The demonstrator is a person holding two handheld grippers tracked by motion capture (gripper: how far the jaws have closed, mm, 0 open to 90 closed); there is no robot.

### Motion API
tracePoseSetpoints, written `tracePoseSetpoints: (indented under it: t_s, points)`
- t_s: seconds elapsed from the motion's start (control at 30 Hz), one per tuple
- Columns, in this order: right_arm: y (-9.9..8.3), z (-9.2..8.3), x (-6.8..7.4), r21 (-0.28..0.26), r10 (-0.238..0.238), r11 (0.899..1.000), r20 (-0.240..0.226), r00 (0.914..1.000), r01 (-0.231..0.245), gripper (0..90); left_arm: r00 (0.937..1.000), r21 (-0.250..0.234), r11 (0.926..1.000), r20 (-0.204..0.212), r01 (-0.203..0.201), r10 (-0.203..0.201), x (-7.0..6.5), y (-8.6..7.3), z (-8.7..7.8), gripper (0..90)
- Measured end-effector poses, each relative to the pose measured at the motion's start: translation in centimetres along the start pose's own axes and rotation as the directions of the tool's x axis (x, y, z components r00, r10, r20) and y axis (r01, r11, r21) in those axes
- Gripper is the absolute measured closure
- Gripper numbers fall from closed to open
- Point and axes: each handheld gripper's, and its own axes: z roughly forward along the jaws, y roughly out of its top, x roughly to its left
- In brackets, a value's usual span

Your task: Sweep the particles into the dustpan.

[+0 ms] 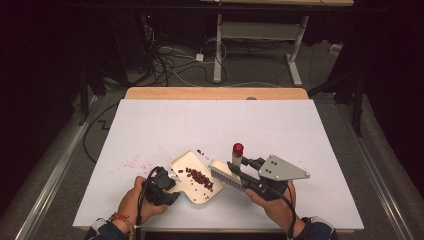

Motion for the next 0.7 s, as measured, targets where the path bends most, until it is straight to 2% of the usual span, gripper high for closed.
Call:
tracePoseSetpoints:
  t_s: [0.13,0.2,0.27,0.47,0.6,0.7]
  points:
    - [-0.2,0.3,-1.6,-0.007,-0.009,1.0,0.077,0.997,0.009,70.0,1.0,0.001,1.0,0.0,0.001,-0.001,0.0,0.0,0.0,63.8]
    - [-0.5,0.8,-2.2,0.01,-0.012,1.0,0.104,0.9945,0.011,70.0,1.0,0.0,1.0,0.001,0.002,-0.002,0.0,0.0,0.0,63.8]
    - [-1.0,1.3,-2.2,0.025,-0.021,1.0,0.108,0.994,0.019,70.0,1.0,-0.003,1.0,0.003,0.005,-0.005,0.0,0.0,0.0,63.8]
    - [-1.2,3.0,-1.4,0.016,-0.04,0.999,0.051,0.9979,0.039,70.0,1.0,-0.005,1.0,0.003,0.007,-0.007,0.0,0.0,0.0,63.8]
    - [-0.9,2.9,-0.2,0.016,-0.02,1.0,-0.022,0.9996,0.021,70.0,0.9999,-0.006,0.9999,0.013,0.01,-0.01,0.2,-0.1,0.0,63.8]
    - [-0.4,2.6,0.5,0.003,-0.017,1.0,-0.051,0.9986,0.017,70.0,0.9999,-0.007,0.9999,0.013,0.009,-0.009,0.2,-0.1,0.0,63.8]
